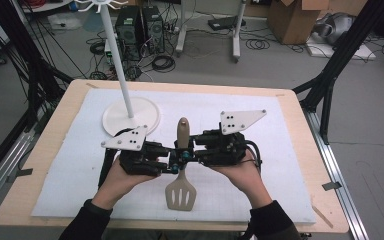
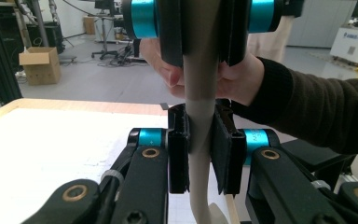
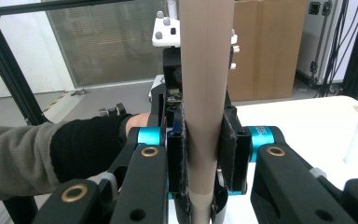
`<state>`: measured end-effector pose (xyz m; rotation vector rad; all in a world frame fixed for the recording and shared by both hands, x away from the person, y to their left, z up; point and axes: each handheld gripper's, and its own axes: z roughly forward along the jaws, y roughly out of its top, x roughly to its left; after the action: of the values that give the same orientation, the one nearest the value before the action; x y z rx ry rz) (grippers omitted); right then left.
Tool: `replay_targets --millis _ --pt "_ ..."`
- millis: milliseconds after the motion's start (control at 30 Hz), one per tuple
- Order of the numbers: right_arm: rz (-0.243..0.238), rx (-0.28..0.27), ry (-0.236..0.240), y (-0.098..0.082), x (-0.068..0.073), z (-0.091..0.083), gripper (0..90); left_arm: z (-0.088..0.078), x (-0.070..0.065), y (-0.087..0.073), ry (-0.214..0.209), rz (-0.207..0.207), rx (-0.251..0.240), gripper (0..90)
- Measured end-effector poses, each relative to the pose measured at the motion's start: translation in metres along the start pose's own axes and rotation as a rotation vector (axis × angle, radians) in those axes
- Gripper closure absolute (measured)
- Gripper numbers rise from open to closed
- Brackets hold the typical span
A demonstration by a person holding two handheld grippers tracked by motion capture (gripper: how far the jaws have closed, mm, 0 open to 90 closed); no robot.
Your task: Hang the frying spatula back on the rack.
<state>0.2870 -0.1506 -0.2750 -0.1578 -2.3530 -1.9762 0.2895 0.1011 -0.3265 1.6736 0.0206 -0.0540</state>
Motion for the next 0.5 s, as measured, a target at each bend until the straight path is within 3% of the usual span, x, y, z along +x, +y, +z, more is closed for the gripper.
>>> replay_targets --millis 133,167,200,233,500 --pt "-0.011 0.002 -0.007 0.000 0.000 0.000 74.6 0.000 -0.001 0.001 0.027 0.002 0.009 78.2" --pt "-0.013 0.000 -0.024 0.000 0.000 -0.001 68.6 -0.002 0.000 0.001 0.049 0.005 0.019 78.3" --pt "-0.013 0.000 -0.024 0.000 0.000 -0.001 68.6 -0.002 0.000 0.001 0.049 0.005 0.019 78.3" --pt "-0.010 -0.006 -0.039 -0.001 0.000 -0.001 58.2 -0.003 0.000 0.001 0.054 0.004 0.016 78.3" --pt "-0.007 -0.015 -0.123 -0.006 -0.001 -0.013 39.0 -0.018 0.002 0.007 0.106 0.001 0.005 78.3"
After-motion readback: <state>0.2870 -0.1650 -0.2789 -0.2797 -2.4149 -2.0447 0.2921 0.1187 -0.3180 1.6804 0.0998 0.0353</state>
